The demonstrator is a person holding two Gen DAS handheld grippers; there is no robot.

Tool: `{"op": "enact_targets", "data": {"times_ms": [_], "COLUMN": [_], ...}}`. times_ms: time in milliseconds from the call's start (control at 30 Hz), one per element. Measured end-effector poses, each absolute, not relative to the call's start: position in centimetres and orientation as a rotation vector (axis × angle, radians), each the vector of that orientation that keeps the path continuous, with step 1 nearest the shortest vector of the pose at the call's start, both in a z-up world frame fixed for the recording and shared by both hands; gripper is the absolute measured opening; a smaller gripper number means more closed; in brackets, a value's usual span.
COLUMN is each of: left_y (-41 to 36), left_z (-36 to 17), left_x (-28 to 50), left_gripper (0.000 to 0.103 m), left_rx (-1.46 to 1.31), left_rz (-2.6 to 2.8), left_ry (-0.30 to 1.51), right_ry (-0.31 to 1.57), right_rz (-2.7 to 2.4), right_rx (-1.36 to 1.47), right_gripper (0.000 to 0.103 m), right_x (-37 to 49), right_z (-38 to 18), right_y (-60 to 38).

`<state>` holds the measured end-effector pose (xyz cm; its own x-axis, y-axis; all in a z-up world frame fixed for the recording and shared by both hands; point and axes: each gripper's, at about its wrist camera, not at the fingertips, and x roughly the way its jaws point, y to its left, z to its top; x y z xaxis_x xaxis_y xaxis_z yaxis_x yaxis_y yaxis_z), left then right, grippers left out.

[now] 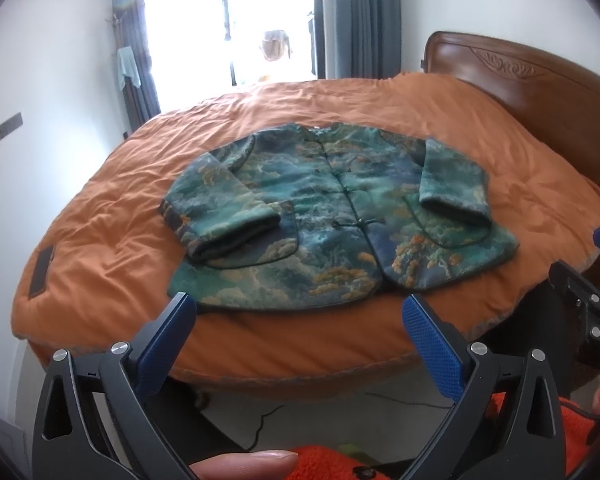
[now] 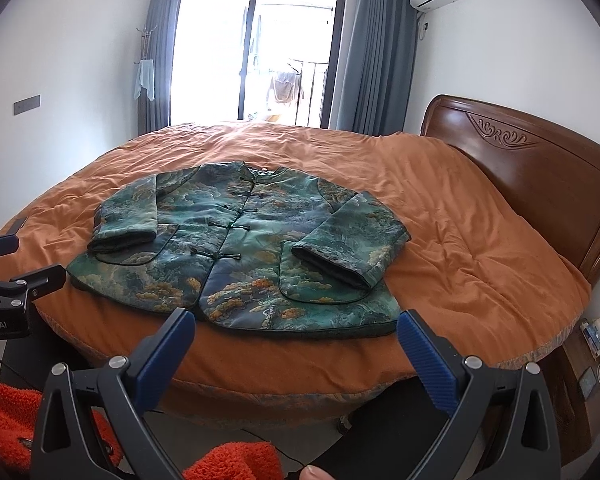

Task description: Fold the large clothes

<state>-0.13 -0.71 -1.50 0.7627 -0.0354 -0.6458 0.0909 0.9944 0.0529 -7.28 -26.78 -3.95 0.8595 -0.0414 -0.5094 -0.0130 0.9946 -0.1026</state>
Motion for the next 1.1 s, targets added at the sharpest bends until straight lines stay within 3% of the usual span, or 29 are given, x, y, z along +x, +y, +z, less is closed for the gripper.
{"op": "enact_targets", "data": {"times_ms": [1100], "left_y": [-0.5], "left_z": [-1.4], "left_x": [0.4], "left_gripper": [0.103], "left_rx": [0.091], "left_rz": [-0.07], "left_ry": [0.719], "right_ry": [0.579], "right_rz": [-0.024], "right_rx": [-0.073], "right_gripper": [0.103], "right_x": [-6.6], "right_z": [-4.4], "right_y": [-27.4]}}
